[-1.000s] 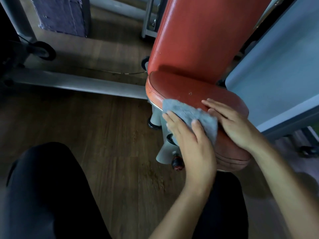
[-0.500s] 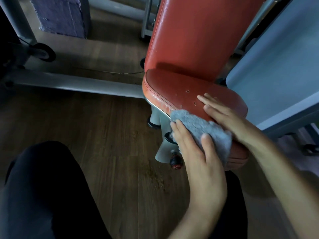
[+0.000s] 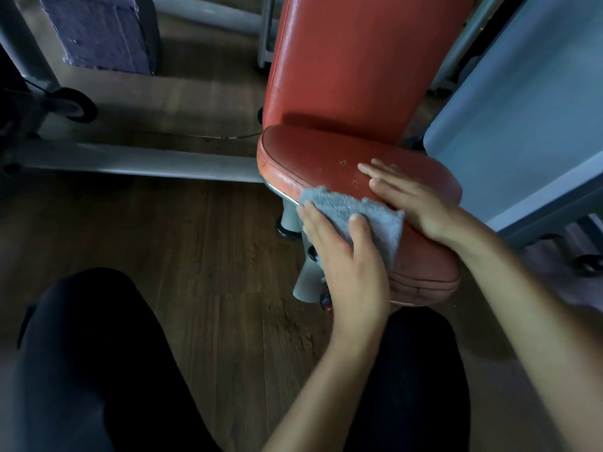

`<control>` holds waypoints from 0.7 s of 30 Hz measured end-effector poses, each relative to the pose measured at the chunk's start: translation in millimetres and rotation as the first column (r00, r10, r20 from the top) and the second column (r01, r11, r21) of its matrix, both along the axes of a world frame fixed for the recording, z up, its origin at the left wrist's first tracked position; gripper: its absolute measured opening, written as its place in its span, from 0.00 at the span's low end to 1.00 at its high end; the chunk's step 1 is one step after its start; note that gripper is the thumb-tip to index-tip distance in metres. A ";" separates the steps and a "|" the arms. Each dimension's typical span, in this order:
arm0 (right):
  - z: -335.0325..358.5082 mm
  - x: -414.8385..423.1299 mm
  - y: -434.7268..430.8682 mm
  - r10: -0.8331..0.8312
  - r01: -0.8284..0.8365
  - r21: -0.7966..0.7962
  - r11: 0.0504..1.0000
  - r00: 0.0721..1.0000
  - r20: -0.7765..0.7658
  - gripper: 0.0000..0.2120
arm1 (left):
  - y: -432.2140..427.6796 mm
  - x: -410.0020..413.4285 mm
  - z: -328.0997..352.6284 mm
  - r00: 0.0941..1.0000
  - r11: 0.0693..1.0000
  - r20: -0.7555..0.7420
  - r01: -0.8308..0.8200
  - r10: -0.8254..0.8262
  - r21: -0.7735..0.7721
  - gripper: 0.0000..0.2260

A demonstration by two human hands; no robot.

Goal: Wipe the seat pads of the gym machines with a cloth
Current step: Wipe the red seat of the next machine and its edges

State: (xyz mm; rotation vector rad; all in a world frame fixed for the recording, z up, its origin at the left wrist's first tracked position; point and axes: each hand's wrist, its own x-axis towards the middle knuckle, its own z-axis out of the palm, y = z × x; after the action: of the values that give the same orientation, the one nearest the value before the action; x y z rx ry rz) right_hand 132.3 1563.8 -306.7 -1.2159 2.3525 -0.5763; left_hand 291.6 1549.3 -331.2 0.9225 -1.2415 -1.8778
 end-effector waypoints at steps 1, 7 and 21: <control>-0.2 -0.1 -0.3 0.009 -0.009 -0.009 1.000 1.000 0.003 0.15 | -8.0 -3.6 2.4 0.999 1.000 0.032 -0.007 0.007 0.007 0.29; -1.9 -2.4 -0.9 -0.013 0.013 0.010 1.000 0.999 -0.035 0.18 | 21.2 21.8 5.1 0.997 0.996 -0.036 0.073 -0.074 -0.048 0.28; 0.3 -3.0 8.7 -0.240 0.247 -0.276 0.929 0.969 0.061 0.17 | -60.1 -22.0 7.5 0.672 0.482 0.740 0.658 -0.030 -0.578 0.28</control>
State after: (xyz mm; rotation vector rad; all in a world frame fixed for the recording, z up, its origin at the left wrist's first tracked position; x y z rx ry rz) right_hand 129.2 1572.4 -306.5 -1.0234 2.4783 -1.0351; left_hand 269.6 1489.1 -323.6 0.7745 -2.6554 -0.8955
